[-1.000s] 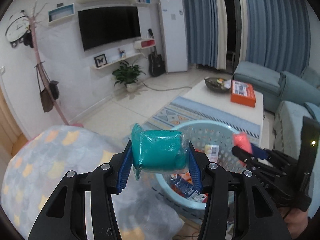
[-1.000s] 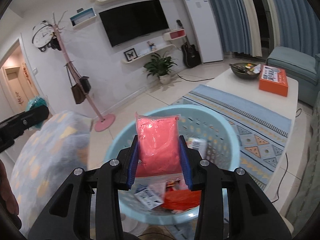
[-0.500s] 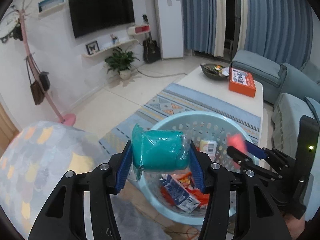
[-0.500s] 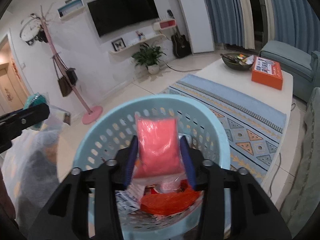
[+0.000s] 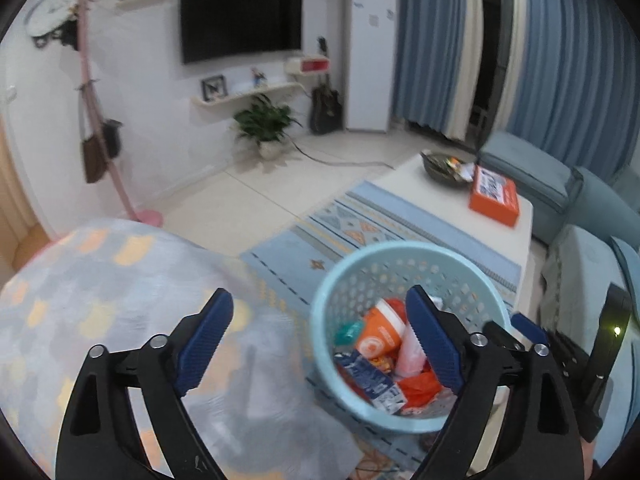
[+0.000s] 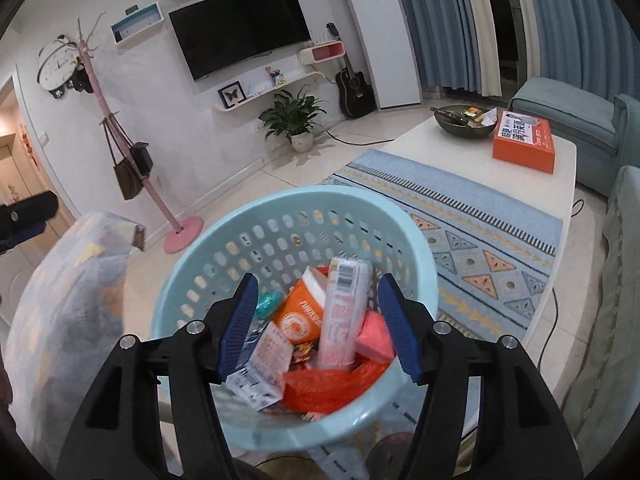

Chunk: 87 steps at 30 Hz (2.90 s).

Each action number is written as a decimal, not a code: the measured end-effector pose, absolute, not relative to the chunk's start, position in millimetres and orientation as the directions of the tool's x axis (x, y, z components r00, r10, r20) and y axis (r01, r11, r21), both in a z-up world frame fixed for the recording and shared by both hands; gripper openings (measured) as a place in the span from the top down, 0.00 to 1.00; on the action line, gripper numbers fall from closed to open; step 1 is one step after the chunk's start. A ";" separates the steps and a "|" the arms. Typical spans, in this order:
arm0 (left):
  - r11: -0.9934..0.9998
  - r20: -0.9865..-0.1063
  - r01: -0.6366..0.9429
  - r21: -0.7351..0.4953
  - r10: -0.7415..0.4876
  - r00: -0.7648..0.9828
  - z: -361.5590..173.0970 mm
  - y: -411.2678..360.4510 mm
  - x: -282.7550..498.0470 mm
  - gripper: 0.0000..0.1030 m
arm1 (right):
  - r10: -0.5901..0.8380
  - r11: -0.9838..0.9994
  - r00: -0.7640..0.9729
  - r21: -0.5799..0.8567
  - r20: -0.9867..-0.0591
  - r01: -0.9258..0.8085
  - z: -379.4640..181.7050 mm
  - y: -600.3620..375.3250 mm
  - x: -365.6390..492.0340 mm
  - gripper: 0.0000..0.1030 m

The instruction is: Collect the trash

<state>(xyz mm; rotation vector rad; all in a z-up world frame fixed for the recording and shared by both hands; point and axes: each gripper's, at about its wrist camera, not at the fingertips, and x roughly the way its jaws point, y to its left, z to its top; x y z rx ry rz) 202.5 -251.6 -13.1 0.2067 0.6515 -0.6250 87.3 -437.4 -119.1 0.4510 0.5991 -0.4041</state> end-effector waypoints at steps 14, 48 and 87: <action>0.901 -0.474 0.430 -0.062 -0.406 0.782 6.8 -112.6 119.0 0.07 | -0.315 0.879 0.796 0.157 -0.516 0.450 -64.0 -317.9 51.9 0.08; 0.951 -0.505 0.305 -0.044 -0.284 0.815 -19.8 -32.5 66.1 0.07 | -0.373 0.901 0.825 0.048 -0.424 0.432 -26.2 -194.3 30.0 0.08; 0.933 -0.519 0.357 -0.037 -0.323 0.791 -25.5 -45.8 64.4 0.07 | -0.372 0.899 0.812 0.045 -0.449 0.437 -34.2 -202.1 32.5 0.08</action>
